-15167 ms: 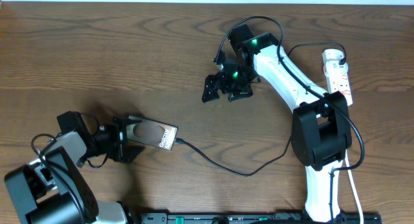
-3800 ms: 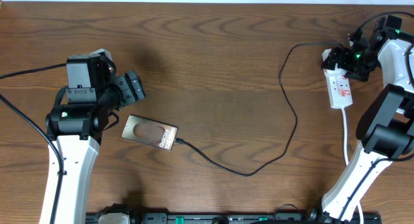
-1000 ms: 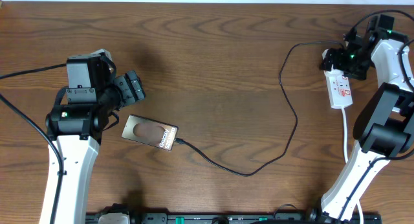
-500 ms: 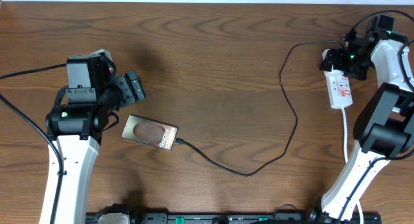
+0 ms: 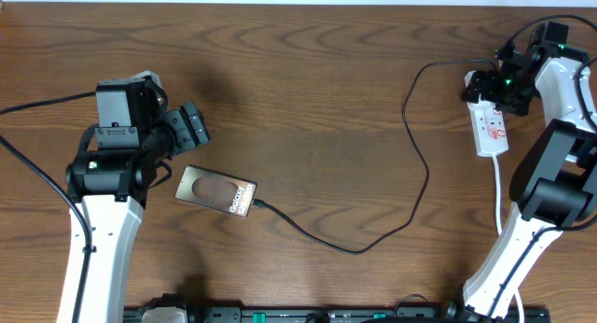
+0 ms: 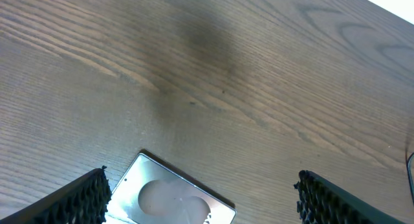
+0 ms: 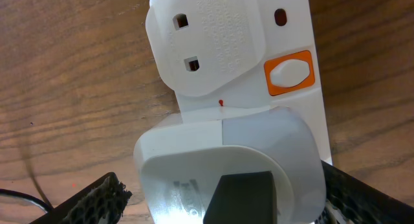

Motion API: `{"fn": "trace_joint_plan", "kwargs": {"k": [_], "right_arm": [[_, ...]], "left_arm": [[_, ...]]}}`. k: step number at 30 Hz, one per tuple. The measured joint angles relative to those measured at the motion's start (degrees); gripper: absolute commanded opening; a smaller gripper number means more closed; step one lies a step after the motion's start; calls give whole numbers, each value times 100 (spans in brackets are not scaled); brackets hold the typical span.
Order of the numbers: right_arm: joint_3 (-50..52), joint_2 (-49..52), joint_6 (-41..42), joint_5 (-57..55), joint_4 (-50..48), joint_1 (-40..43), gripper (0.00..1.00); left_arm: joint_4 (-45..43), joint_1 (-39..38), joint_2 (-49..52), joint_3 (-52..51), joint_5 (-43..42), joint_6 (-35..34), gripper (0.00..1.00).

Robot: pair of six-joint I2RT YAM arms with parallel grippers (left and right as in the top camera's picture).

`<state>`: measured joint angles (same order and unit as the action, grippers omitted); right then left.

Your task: Plug charger to phone and switch on socket

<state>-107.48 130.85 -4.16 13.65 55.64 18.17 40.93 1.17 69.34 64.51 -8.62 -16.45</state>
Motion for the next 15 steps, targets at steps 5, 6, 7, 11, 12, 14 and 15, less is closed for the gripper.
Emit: {"fn": "trace_joint_plan", "kwargs": {"k": [5,6,7,11,12,14,15], "right_arm": [[111,-46,0,-2,-98,2,86],[146,-63,0,-4,-131,2,86],[179,-76,0,-4,-162,2,85],[280,-125,-7,0,-234,20,82],[293,-129,-4,2,-240,24,82],[308,-138,-7,13,-236,42,82],[310,-138,-4,33,-236,48,82]], "left_arm": [[2,0,0,0,0,0,90],[0,0,0,0,0,0,90],[0,0,0,0,0,0,90],[0,0,0,0,0,0,90],[2,0,0,0,0,0,90],[0,0,0,0,0,0,90],[2,0,0,0,0,0,90]]}}
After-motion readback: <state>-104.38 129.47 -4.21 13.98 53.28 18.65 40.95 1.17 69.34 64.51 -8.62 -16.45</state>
